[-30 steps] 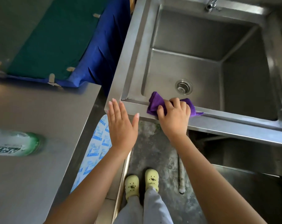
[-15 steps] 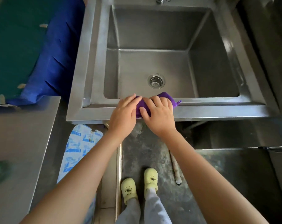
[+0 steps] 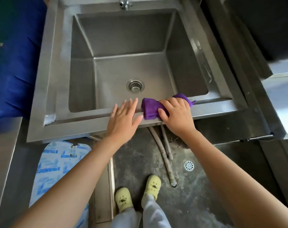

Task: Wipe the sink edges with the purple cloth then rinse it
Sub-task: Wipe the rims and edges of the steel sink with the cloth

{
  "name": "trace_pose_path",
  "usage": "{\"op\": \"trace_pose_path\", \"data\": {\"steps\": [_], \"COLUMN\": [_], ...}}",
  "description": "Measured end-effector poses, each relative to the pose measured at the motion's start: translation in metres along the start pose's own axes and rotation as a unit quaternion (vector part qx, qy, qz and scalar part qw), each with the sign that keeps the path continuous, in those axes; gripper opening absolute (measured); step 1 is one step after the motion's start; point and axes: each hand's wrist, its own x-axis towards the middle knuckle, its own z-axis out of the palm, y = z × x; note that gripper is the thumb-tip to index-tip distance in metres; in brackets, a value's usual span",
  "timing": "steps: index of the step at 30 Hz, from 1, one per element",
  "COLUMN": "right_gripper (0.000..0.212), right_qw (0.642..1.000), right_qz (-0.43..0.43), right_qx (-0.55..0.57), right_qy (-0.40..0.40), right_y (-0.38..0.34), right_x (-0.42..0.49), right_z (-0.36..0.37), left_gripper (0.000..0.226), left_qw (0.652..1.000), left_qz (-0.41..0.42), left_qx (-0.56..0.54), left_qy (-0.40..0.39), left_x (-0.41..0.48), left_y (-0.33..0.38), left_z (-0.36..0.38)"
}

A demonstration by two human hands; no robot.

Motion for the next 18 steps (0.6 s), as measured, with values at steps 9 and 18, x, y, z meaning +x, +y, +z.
{"op": "trace_pose_path", "data": {"steps": [9,18], "right_gripper": [0.043,0.045], "right_qw": [0.995,0.994], "right_qz": [0.086,0.038], "right_qx": [-0.036,-0.101], "right_qy": [-0.034,-0.016], "right_y": [0.039,0.024], "right_x": [0.007,-0.003], "right_z": [-0.025,-0.010], "left_gripper": [0.062,0.061], "left_qw": [0.998,0.997], "left_qz": [-0.029,-0.048], "left_qx": [0.053,0.060], "left_qy": [0.000,-0.009], "left_x": [0.014,0.021], "left_y": [0.031,0.042], "left_z": [0.015,0.014]}}
